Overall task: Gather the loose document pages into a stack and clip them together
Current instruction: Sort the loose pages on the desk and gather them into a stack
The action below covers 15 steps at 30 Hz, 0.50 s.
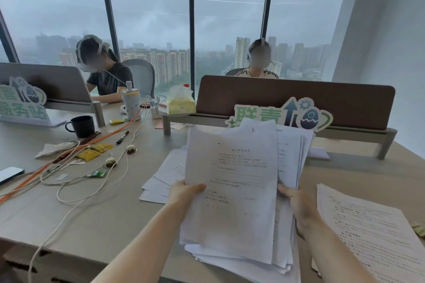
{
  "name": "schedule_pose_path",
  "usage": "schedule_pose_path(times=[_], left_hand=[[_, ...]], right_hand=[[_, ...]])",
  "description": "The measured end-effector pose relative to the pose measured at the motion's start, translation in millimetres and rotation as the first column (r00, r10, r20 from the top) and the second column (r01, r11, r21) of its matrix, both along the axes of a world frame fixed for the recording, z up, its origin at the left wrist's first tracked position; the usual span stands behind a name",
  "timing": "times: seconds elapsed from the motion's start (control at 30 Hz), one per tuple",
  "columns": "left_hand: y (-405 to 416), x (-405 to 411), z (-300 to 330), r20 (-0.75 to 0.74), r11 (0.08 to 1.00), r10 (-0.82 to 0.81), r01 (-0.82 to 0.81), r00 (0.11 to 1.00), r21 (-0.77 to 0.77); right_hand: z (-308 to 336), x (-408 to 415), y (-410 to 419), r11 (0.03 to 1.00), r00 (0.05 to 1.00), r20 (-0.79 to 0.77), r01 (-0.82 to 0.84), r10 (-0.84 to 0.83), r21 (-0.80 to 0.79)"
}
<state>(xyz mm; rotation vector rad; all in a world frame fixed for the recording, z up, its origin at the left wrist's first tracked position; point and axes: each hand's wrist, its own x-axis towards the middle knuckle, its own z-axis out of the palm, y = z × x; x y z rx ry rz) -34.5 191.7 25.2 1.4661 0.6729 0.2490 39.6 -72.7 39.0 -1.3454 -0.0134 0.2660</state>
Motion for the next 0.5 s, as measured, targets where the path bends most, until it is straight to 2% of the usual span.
schedule_pose_path(times=[0.1, 0.23, 0.3, 0.4, 0.5], left_hand=[[-3.1, -0.8, 0.3, -0.009, 0.998, -0.063, 0.063, 0.998, -0.013], [-9.9, 0.9, 4.5, 0.053, 0.994, -0.111, 0.111, 0.992, 0.017], [-12.8, 3.7, 8.3, 0.103, 0.996, -0.08, 0.075, 0.991, 0.051], [-18.1, 5.6, 21.3, 0.207, 0.996, -0.018, 0.001, 0.978, 0.085], [-24.8, 7.7, 37.4, 0.316, 0.993, 0.013, -0.05, 0.949, 0.11]], right_hand=[[3.2, -3.2, -0.9, 0.999, 1.0, 0.024, -0.009, 0.01, -0.042], [11.7, -7.3, 1.6, 0.993, 0.998, 0.066, 0.021, -0.013, -0.113], [18.9, -9.7, 5.5, 0.998, 0.994, 0.111, 0.002, 0.006, -0.07], [30.9, -10.7, 9.1, 0.994, 0.985, 0.162, -0.071, 0.057, 0.087], [49.8, -14.4, 10.0, 1.0, 0.945, 0.328, 0.008, -0.006, -0.006]])
